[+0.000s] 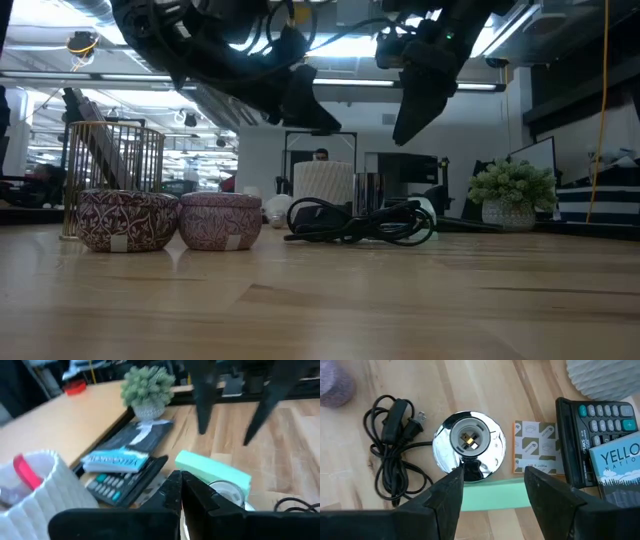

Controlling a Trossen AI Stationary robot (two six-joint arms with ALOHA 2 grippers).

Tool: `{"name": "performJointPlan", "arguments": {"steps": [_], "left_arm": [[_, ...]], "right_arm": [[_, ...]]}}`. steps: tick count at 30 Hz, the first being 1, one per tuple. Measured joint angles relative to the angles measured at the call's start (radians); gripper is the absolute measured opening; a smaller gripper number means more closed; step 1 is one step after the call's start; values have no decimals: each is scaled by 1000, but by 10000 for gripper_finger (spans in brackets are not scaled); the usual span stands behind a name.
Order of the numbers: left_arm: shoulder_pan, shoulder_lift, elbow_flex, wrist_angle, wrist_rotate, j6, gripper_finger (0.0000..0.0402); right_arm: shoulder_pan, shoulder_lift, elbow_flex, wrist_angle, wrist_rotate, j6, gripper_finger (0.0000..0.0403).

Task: Screw lightbulb
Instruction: Insert the white lightbulb into the silver lamp

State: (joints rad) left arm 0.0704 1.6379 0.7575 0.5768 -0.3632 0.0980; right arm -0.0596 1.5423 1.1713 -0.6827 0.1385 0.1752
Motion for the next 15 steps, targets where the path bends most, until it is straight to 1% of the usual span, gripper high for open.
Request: {"name": "performJointPlan", "arguments": {"steps": [4,7,10,15], "left_arm": [[38,0,3,-47,14,-87,2],[59,-2,3,-72,17,-126,10],[73,-2,1,-81,17,-169,43],[91,0,-2,-115,4,-305,124]], "right_arm": [[-2,3,0,3,12,4,216],[-2,11,0,7,60,5,216],[-2,34,0,12,107,4,216],[-2,103,2,26,127,7,216]]}}
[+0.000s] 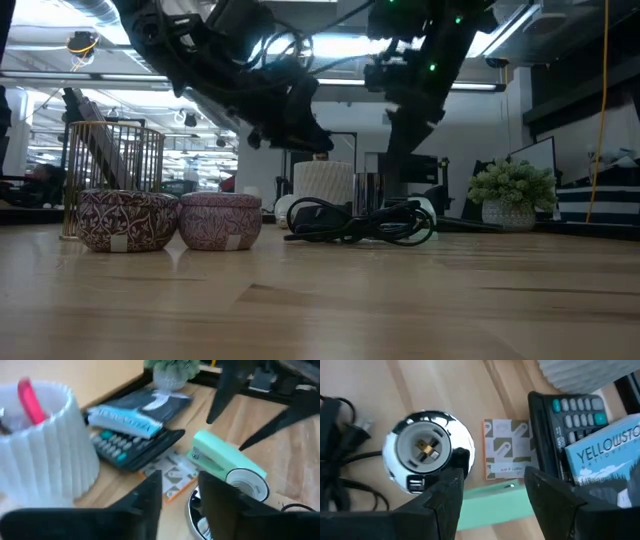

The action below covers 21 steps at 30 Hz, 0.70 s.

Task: Screw lightbulb
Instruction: Insert the white lightbulb into the silver lamp

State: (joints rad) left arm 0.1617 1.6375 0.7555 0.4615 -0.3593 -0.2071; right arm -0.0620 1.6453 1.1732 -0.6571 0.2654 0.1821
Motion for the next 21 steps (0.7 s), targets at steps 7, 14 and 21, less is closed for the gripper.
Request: {"name": "performJointPlan", "arguments": {"steps": [7,14,21], "left_arm": [[67,-1,-4,-173,-192,-364,187],[157,-1,-3,-219,-81,-486,196],[181,68,-1,-221,42,-497,196]], "right_arm": [[5,48,-9,-6,4,-116,216],[6,48,-8,26,11,-166,216],[3,48,-8,86,14,-193,216]]}}
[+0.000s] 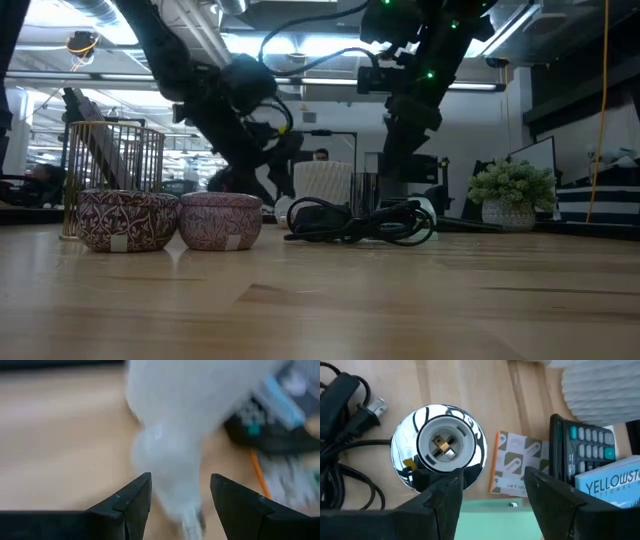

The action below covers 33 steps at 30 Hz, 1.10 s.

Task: Screw lightbulb
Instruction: Insert the white lightbulb into the silver lamp

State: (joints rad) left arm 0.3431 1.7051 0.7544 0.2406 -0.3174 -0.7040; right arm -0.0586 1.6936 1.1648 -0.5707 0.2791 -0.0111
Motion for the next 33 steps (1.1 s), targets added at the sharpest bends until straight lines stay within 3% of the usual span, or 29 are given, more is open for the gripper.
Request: {"name": "performJointPlan", "arguments": {"steps": [8,18,28,33], "left_arm": [[0,102,0,37,17,-75,196],[19,112,42,38,25,-56,196],[32,112,43,31,23,-257,196],[45,112,43,31,19,-279,196]], "right_arm": [[0,1,0,-6,35,-28,216],[0,1,0,-4,35,-48,216],[0,2,0,-4,35,-48,216],[0,2,0,-6,35,-48,216]]}}
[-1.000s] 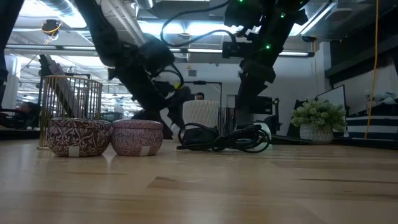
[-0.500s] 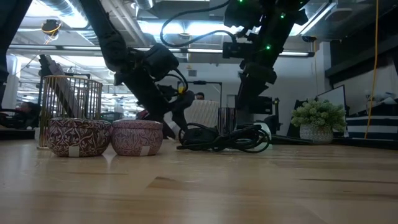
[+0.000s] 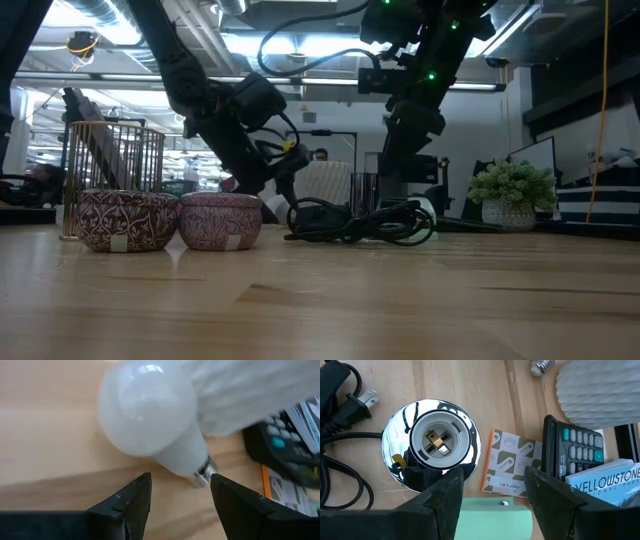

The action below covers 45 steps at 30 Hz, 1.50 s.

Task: Screw lightbulb
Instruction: Insert the white lightbulb into the silver lamp

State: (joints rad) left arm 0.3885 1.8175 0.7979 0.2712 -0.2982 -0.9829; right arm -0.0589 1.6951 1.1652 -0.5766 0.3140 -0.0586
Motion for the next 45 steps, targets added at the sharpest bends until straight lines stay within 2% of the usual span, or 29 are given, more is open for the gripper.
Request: {"name": "performJointPlan", "arguments": {"steps": [15,25,35,45], "left_arm": [[85,0,0,-9,-40,-20,196],[117,-32,2,-152,-39,-29,196],[78,-46,0,-51,-19,-40,196],[138,-46,0,-53,-53,-34,196]], "right_arm": [[0,0,0,-1,0,0,216],[0,0,-47,4,-1,1,216],[0,0,-69,57,-1,2,216],[0,0,-69,53,-1,1,216]]}}
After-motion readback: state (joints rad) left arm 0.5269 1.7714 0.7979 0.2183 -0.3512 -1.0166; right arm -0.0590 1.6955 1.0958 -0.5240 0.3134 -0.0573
